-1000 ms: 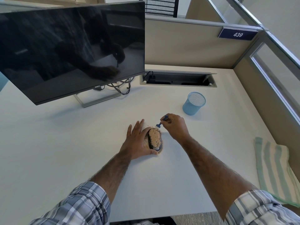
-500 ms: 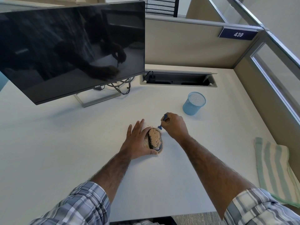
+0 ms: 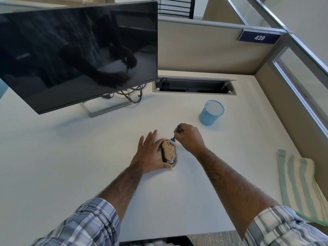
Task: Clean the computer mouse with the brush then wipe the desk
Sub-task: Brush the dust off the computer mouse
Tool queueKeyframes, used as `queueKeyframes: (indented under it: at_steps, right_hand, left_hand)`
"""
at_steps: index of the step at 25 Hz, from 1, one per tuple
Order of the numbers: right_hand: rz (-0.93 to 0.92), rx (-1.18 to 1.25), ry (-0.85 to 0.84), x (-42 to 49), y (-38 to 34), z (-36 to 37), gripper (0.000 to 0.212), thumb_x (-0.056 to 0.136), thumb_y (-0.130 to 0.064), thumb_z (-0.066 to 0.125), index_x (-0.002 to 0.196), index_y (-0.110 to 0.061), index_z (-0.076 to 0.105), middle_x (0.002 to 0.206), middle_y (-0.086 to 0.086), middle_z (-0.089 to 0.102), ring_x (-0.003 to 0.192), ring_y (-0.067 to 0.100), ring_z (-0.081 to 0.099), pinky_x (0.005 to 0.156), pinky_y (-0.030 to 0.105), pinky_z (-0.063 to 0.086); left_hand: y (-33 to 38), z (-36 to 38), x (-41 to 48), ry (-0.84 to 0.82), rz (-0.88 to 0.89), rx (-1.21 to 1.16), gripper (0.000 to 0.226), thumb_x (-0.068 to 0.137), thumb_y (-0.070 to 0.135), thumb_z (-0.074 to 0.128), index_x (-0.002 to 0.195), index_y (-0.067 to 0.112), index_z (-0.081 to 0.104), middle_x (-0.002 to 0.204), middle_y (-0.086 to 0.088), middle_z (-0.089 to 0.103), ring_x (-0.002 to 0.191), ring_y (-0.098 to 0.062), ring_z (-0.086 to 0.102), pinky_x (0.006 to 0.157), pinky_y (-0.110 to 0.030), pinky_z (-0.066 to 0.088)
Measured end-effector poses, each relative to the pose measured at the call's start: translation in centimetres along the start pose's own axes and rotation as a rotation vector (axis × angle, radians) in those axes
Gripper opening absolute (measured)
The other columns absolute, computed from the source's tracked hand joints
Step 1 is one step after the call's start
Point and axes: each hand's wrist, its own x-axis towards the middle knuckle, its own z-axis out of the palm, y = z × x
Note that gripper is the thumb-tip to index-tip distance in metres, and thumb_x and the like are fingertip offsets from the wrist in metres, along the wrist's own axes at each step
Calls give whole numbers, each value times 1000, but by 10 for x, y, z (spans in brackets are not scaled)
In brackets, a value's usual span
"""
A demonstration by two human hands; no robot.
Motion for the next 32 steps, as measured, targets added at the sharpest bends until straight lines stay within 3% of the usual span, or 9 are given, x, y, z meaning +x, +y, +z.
queueKeyframes:
  at_steps: [23, 32]
  right_hand:
    - [-73, -76, -38, -2, -9, -2, 11, 87, -16, 62, 91, -14, 72, 85, 1, 74, 78, 22, 68, 72, 41, 60]
    - [-62, -68, -51, -1, -9, -1, 10, 90, -19, 62, 93, -18, 72, 86, 0, 73, 79, 20, 66, 70, 34, 56]
  left_hand:
    - [1, -1, 0, -10, -1, 8, 121, 61, 93, 62, 157, 31, 22, 172, 1, -13, 156, -16, -20, 126, -50, -11]
    - [2, -2, -1, -7, -10, -14, 125, 58, 95, 60, 158, 30, 22, 172, 1, -13, 156, -15, -22, 126, -50, -11]
